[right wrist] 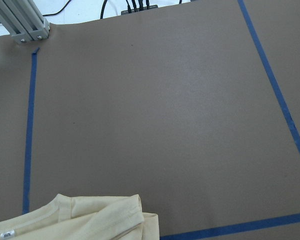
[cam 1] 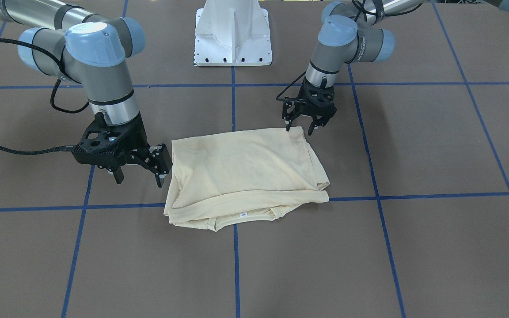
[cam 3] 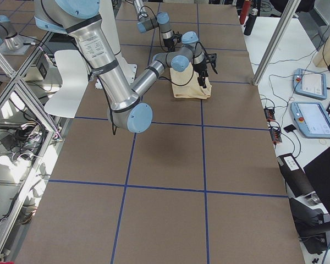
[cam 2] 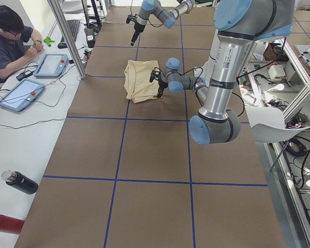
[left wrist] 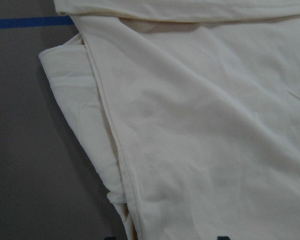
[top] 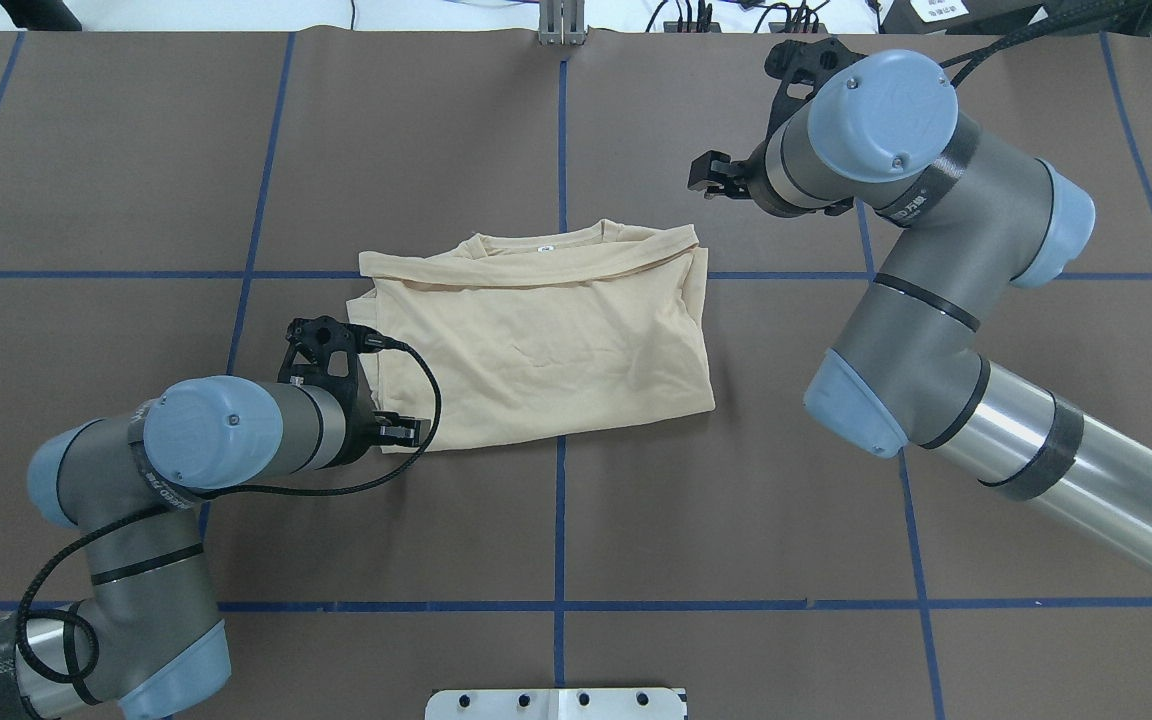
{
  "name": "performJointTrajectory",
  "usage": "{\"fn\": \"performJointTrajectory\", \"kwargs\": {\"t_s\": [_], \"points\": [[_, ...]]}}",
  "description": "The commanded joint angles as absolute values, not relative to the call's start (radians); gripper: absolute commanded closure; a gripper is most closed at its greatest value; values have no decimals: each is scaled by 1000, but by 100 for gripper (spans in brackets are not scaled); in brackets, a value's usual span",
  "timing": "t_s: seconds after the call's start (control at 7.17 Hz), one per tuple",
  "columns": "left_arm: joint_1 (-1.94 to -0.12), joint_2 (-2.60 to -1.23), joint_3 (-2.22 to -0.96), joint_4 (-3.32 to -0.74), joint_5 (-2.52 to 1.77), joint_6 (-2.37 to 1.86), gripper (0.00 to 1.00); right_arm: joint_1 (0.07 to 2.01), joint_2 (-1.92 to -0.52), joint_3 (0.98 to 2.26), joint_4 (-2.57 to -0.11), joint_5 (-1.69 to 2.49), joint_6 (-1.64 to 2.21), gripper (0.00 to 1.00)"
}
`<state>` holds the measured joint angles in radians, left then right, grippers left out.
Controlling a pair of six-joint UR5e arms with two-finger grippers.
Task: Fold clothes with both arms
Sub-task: 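Grasp the folded shirt edge nearest the left gripper and push it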
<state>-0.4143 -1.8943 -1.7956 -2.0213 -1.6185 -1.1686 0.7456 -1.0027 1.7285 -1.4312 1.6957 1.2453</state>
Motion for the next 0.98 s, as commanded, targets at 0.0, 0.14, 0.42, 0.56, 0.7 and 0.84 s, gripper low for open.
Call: {"fn": "performJointTrajectory", "kwargs": {"t_s": [0.0,0.14,0.42,0.56,0.7,0.84], "points": [[-413,-1899,-1780,-2022,-1618,-1167,47,744,-1005,1727,-1431,1694,1246,0],[-413,-1902,-1772,-2023,-1618,-1167,58,744,-1005,1727,-1431,1692,1246,0],[-413,-1904,-1776,-2020,-1620,-1158,100,744,-1005,1726,-1431,1692,1246,0],[-413,-1901,-1779,-2019,-1623,-1154,100,744,-1005,1724,-1430,1692,1246,0],[-419,-1893,-1793,-2019,-1626,-1149,100,741,-1005,1726,-1430,1692,1247,0],[-429,-1884,-1795,-2010,-1621,-1087,100,741,-1005,1724,-1430,1690,1247,0]]}}
